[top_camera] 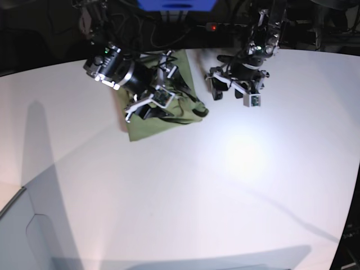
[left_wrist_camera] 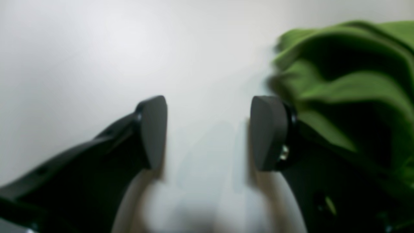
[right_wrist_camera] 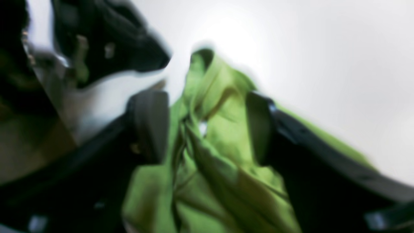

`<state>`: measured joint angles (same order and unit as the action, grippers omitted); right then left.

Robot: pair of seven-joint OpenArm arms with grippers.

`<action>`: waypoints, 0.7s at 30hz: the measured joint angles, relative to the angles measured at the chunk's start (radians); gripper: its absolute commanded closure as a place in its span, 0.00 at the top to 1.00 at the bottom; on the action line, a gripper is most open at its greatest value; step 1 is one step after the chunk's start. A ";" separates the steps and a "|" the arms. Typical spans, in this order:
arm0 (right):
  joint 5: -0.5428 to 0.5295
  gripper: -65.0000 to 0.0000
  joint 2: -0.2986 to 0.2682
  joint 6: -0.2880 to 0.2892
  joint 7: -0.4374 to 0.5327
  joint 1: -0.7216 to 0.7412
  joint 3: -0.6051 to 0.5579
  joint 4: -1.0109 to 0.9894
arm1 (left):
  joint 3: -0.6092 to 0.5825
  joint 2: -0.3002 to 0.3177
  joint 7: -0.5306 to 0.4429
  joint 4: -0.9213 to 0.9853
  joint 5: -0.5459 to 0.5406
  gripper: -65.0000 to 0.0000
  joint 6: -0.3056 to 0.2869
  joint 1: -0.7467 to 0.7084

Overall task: Fold the T-shirt properly
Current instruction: 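Hold the bundle with the right gripper and reposition the left gripper above it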

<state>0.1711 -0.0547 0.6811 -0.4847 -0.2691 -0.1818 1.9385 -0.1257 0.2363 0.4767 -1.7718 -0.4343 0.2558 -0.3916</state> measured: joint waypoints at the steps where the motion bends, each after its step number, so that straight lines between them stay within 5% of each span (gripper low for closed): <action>1: -0.009 0.70 -0.010 0.000 0.005 -0.014 0.000 0.036 | 0.019 -0.001 0.011 -0.018 -0.004 0.60 0.002 -0.018; 9: 0.001 0.72 -0.047 0.000 -0.013 -0.052 0.116 0.086 | 0.201 -0.003 0.015 -0.089 -0.003 0.61 -0.003 -0.077; 21: -0.003 0.71 -0.042 0.000 -0.019 -0.010 0.251 -0.049 | 0.242 -0.004 0.018 -0.089 -0.004 0.61 -0.003 -0.078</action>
<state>0.1684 -0.0967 0.6811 -0.5034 -0.2787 0.0696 1.8893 0.1165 0.2325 0.4950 -1.8606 -0.4385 0.2531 -0.4694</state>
